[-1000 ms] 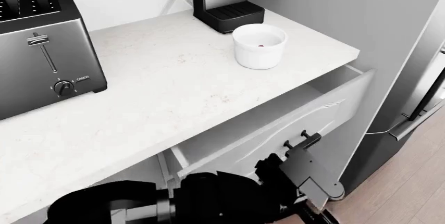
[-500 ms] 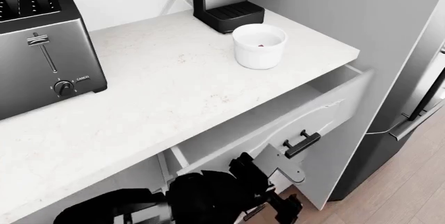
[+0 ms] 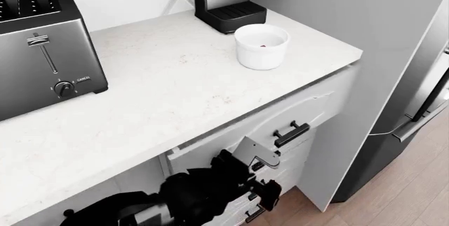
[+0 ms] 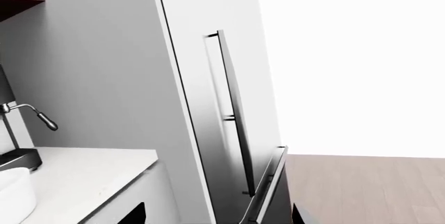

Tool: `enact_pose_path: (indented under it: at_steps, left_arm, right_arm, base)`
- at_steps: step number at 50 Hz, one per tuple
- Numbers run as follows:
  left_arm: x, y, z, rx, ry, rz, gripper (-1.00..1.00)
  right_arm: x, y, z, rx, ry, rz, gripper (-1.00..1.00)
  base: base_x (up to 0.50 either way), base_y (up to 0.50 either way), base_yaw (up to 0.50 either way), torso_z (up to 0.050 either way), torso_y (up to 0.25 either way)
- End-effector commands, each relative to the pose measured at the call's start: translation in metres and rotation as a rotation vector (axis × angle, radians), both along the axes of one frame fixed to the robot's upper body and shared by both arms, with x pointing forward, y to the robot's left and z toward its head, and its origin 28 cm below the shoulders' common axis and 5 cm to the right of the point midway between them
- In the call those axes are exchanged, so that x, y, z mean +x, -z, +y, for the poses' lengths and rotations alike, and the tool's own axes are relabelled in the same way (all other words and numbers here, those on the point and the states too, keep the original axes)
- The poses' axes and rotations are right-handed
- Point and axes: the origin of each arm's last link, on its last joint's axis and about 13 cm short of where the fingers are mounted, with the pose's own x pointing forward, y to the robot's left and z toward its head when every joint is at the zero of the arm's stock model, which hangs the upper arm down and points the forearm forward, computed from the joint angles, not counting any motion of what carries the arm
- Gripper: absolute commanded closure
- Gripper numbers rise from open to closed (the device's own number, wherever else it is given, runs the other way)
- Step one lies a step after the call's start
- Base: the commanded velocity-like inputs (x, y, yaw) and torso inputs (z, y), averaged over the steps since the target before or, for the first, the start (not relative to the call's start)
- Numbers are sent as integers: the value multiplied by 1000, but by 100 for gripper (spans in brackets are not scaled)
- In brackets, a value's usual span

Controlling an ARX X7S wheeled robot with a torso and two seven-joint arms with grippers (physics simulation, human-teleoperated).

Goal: Place the bar in the bowl and close the drawer.

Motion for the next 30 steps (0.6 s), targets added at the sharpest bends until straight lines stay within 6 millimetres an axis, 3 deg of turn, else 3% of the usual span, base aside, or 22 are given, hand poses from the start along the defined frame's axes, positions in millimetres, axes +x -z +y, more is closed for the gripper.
enact_pose_path:
  at_steps: [1,30]
  left_arm:
    - [14,4,19,15,-112,-14,-100]
    - [30,9,49,-33,-413,49,-100]
  right_arm:
    - [-1,3,-1,23,12,-16,-100]
    - [2,2,3,24,-7,-16,-100]
  base:
    - [0,0,0,-10,0]
    - [0,0,0,0,0]
